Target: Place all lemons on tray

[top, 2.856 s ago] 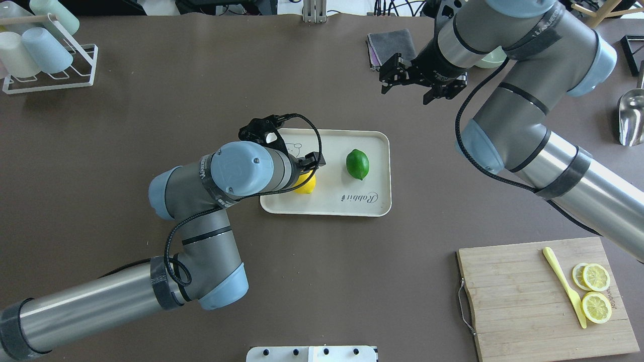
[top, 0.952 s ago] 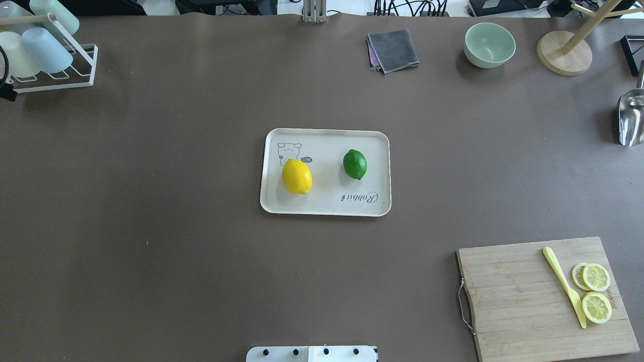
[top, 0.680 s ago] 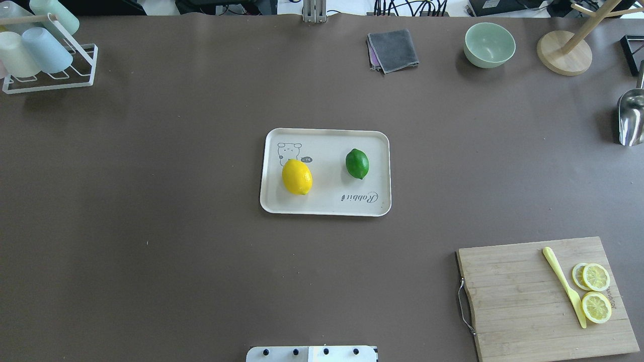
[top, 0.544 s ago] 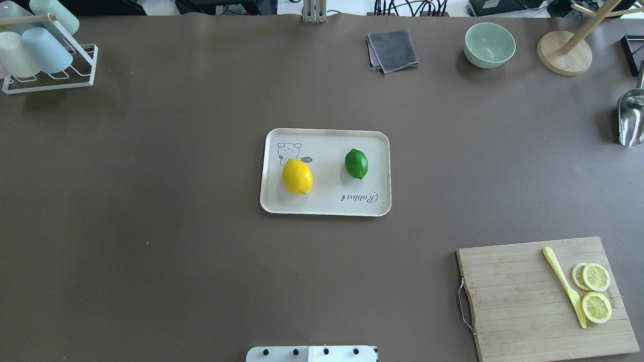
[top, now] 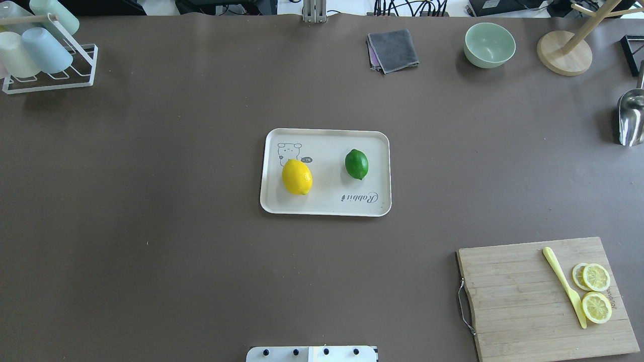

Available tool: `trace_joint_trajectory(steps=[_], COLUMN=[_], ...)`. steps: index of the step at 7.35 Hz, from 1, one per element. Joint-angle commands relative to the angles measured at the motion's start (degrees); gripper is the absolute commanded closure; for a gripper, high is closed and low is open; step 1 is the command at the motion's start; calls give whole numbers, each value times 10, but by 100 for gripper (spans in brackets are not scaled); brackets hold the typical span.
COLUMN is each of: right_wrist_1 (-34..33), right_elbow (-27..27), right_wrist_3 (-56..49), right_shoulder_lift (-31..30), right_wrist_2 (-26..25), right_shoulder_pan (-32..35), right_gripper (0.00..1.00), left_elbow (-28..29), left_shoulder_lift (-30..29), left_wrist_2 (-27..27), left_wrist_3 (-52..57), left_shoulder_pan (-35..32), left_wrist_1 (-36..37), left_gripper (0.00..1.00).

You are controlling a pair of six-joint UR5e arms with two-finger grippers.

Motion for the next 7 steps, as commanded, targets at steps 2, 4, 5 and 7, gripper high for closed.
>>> trace_joint_trajectory(steps=[2, 4, 5, 7], right_wrist_1=[-66, -63, -62, -61], right_elbow=[38, 38, 39, 40], right_wrist_3=[0, 0, 0, 0], right_shoulder_lift=[6, 2, 1, 1], right_wrist_2=[-4, -5, -11, -11], right_shoulder_pan=[-1, -1, -1, -1], right_gripper=[0, 0, 0, 0], left_elbow=[7, 7, 6, 7], left_shoulder_lift=[-3, -3, -3, -3], left_wrist_2=[0, 0, 0, 0], left_wrist_3=[1, 2, 2, 2], left_shoulder_pan=[1, 2, 2, 2], left_wrist_1=[-1, -1, -1, -1], left_gripper=[2, 2, 2, 2])
